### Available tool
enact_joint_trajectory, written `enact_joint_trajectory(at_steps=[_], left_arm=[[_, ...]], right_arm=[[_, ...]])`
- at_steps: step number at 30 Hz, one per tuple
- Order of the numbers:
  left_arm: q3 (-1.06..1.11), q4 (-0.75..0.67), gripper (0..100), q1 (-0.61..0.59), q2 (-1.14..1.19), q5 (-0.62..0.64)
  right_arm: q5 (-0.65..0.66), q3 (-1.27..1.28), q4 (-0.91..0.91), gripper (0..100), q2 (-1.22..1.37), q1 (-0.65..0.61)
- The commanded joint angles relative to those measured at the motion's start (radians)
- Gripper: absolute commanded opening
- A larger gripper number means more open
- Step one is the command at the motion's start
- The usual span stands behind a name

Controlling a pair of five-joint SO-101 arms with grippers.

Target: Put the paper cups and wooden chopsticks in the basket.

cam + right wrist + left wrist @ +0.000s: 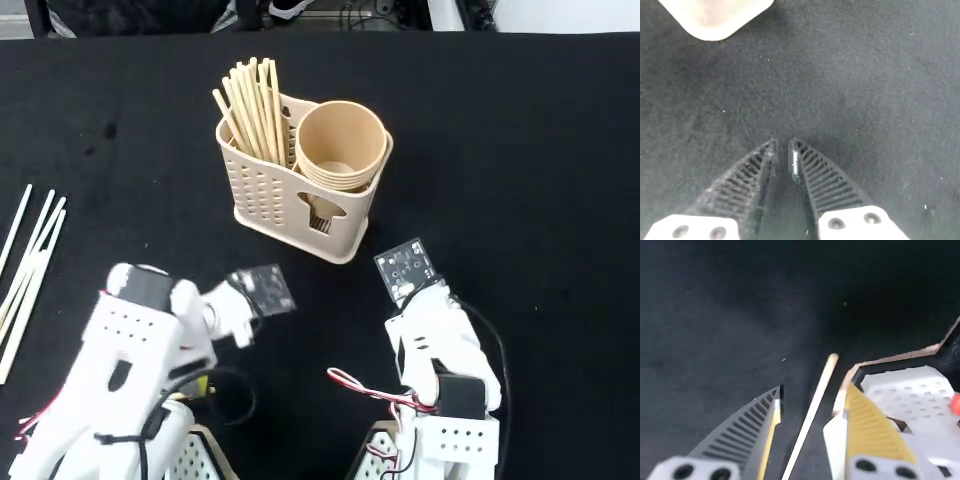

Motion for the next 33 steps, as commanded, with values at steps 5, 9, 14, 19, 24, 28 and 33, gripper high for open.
enact_joint_trajectory(at_steps=[5,9,14,19,24,28,33], left_arm=[[0.119,-0.115,20,0.07,0.0,-0.054],[0.191,-0.21,20,0.064,0.008,-0.06],[0.275,-0.322,20,0.062,0.009,-0.054],[0.274,-0.322,9,0.062,0.002,-0.051],[0.208,-0.21,3,0.067,0.0,-0.051],[0.097,-0.08,3,0.067,0.0,-0.051],[-0.07,0.072,3,0.064,0.0,-0.051]], right_arm=[[0.003,-0.005,-0.018,5.3,-0.071,-0.011],[0.003,-0.005,-0.018,5.3,-0.071,-0.011],[0.003,-0.005,-0.018,5.3,-0.071,-0.011],[0.003,-0.005,-0.018,5.3,-0.071,-0.011],[0.003,-0.005,-0.018,5.3,-0.071,-0.011],[0.003,-0.005,-0.018,5.3,-0.071,-0.011],[0.003,-0.005,-0.018,5.3,-0.071,-0.011]])
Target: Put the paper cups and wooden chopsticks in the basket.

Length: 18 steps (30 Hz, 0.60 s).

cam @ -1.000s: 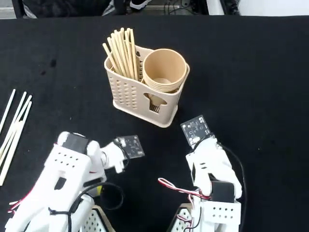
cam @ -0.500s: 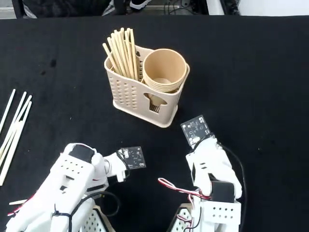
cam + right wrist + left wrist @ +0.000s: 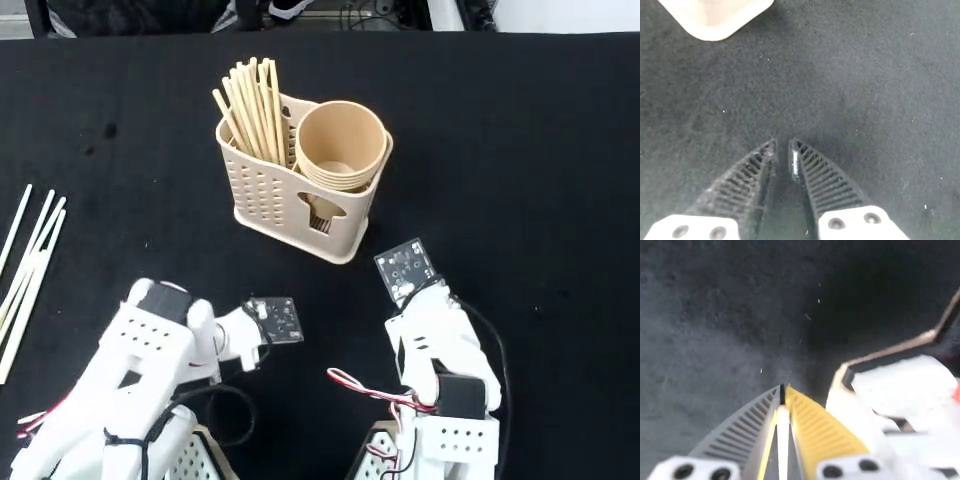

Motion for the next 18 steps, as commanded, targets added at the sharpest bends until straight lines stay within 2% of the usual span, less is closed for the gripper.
enact_joint_trajectory(at_steps=[1,4,12,15,18], left_arm=[[-0.153,0.089,3,0.002,-0.005,-0.005],[-0.24,0.11,3,0.002,-0.005,0.012],[-0.521,0.103,3,0.002,-0.005,0.23],[-0.585,0.11,3,0.002,-0.005,0.236],[-0.542,0.112,3,0.002,0.005,0.236]], right_arm=[[0.003,-0.005,-0.018,5.3,-0.071,-0.009],[0.003,-0.005,-0.018,5.3,-0.071,-0.009],[0.003,-0.007,-0.018,5.3,-0.071,-0.009],[0.003,-0.007,-0.017,5.3,-0.071,-0.009],[0.003,-0.007,-0.017,5.3,-0.071,-0.009]])
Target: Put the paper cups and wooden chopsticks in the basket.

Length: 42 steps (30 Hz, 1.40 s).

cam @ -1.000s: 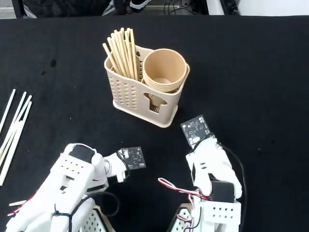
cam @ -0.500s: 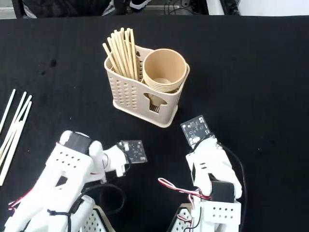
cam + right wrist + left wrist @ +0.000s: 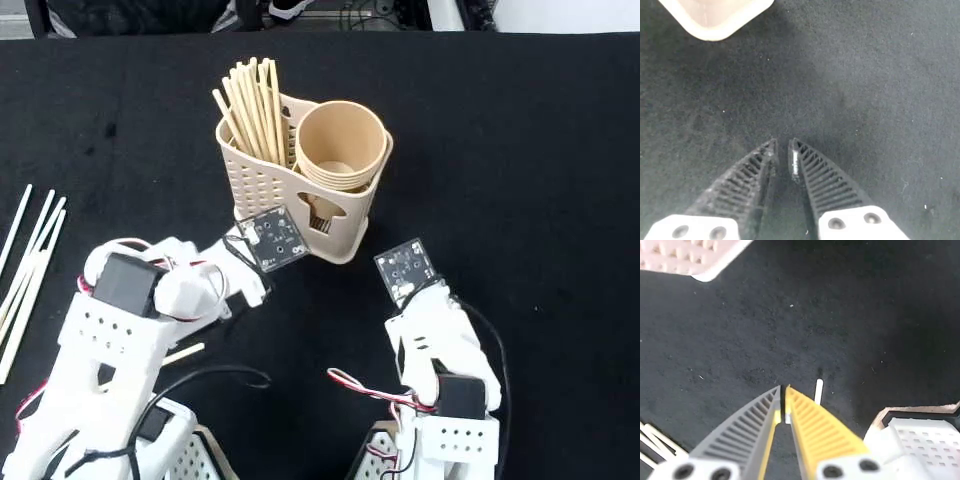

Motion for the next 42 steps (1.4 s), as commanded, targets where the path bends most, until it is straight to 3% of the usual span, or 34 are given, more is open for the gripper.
enact_joint_trajectory(at_steps=[1,3,8,12,21,28,31,36,42], left_arm=[[0.018,0.006,3,-0.005,0.005,0.008],[0.111,-0.006,4,-0.053,0.006,0.0],[0.371,-0.157,16,-0.239,-0.003,-0.158],[0.484,-0.287,18,-0.372,-0.003,-0.247],[0.625,-0.393,18,-0.38,-0.003,-0.287],[0.792,-0.657,13,-0.389,-0.003,-0.287],[0.789,-0.654,3,-0.378,-0.005,-0.287],[0.789,-0.638,3,-0.378,-0.005,-0.293],[0.595,-0.356,3,-0.377,-0.005,-0.295]], right_arm=[[0.003,-0.007,-0.017,5.3,-0.071,-0.009],[0.003,-0.007,-0.017,5.3,-0.071,-0.009],[0.003,-0.007,-0.015,5.3,-0.071,-0.009],[0.003,-0.007,-0.015,5.3,-0.071,-0.009],[0.003,-0.007,-0.017,5.3,-0.071,-0.009],[0.003,-0.007,-0.017,5.3,-0.071,-0.009],[0.003,-0.007,-0.017,5.3,-0.071,-0.009],[0.003,-0.007,-0.017,5.3,-0.071,-0.008],[0.003,-0.007,-0.017,5.3,-0.071,-0.008]])
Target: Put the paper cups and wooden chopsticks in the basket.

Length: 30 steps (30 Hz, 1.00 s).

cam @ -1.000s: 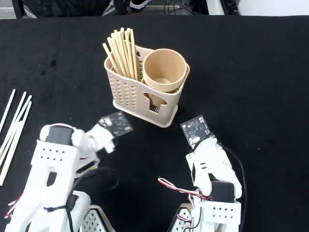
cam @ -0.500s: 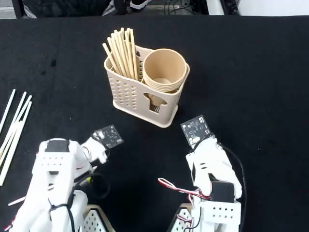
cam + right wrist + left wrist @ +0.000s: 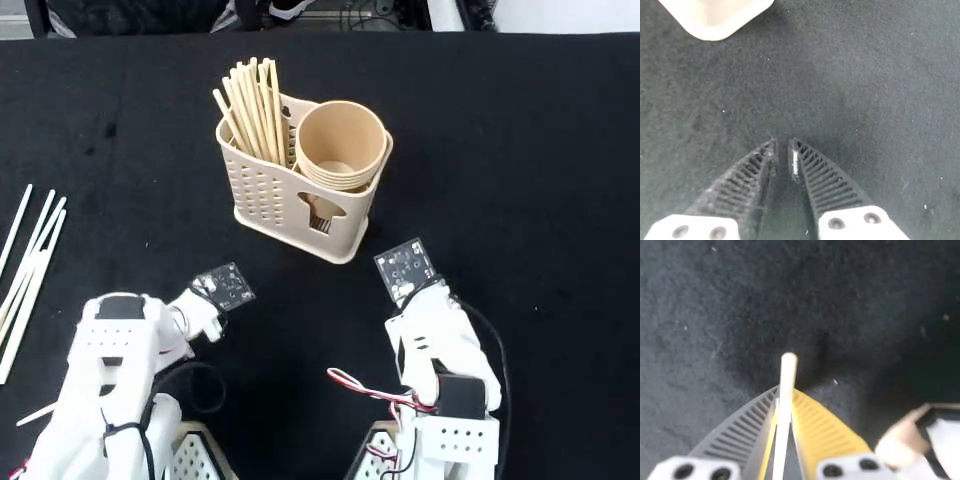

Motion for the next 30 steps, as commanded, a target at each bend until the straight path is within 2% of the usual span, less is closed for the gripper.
enact_joint_trajectory(at_steps=[1,4,6,9,13,17,24,26,30], left_arm=[[-0.182,0.192,3,-0.002,-0.009,-0.015],[-0.318,0.328,3,-0.002,-0.009,-0.009],[-0.371,0.362,3,-0.004,-0.009,-0.008],[-0.415,0.358,3,-0.004,-0.011,0.014],[-0.469,0.311,3,-0.002,-0.064,0.144],[-0.446,0.304,3,-0.002,-0.203,0.186],[-0.278,0.301,4,-0.012,-0.52,0.183],[-0.249,0.302,10,-0.013,-0.6,0.187],[-0.219,0.293,29,-0.005,-0.74,0.272]], right_arm=[[0.003,-0.007,-0.017,5.3,-0.071,-0.008],[0.003,-0.007,-0.017,5.3,-0.071,-0.008],[0.003,-0.007,-0.017,5.3,-0.071,-0.008],[0.003,-0.007,-0.017,5.3,-0.071,-0.008],[0.003,-0.007,-0.017,5.3,-0.071,-0.008],[0.003,-0.007,-0.017,5.3,-0.071,-0.008],[0.003,-0.007,-0.017,5.3,-0.071,-0.008],[0.003,-0.007,-0.017,5.3,-0.071,-0.008],[0.003,-0.007,-0.017,5.3,-0.071,-0.008]])
